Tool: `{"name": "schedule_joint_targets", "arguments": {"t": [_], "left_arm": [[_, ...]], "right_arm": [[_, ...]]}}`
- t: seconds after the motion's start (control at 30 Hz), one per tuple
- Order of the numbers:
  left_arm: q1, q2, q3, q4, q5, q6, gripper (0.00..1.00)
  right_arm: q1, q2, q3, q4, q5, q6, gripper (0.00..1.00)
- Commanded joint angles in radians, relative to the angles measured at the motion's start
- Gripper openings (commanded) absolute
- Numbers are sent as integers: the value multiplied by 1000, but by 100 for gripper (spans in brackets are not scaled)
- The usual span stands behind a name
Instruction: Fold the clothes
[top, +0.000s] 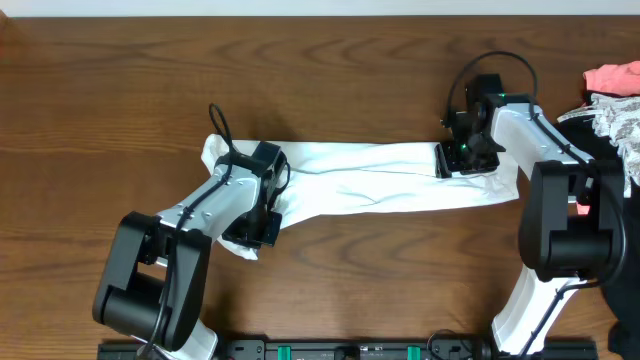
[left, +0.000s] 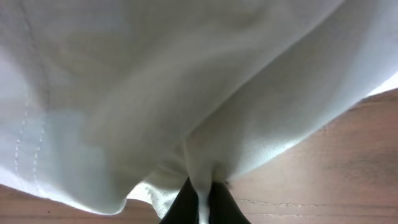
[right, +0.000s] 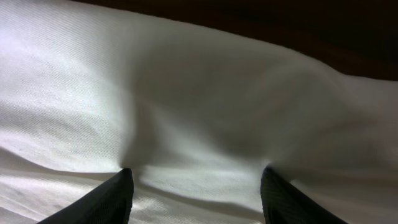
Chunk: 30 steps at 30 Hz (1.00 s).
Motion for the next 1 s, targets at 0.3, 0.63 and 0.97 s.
{"name": "schedule_joint_targets", "arguments": {"t": [0.3,0.63,0.97], "left_arm": [[0,-53,119,-8,-14,8,6],[1,-54,120,-6,-125,8,6],[3,-54,121,19,-171,8,6]], "right_arm": [[-2,11,-21,-1,32,5,64],[-2,11,-21,-1,32,5,64],[-2,11,-21,-1,32,5,64]]}}
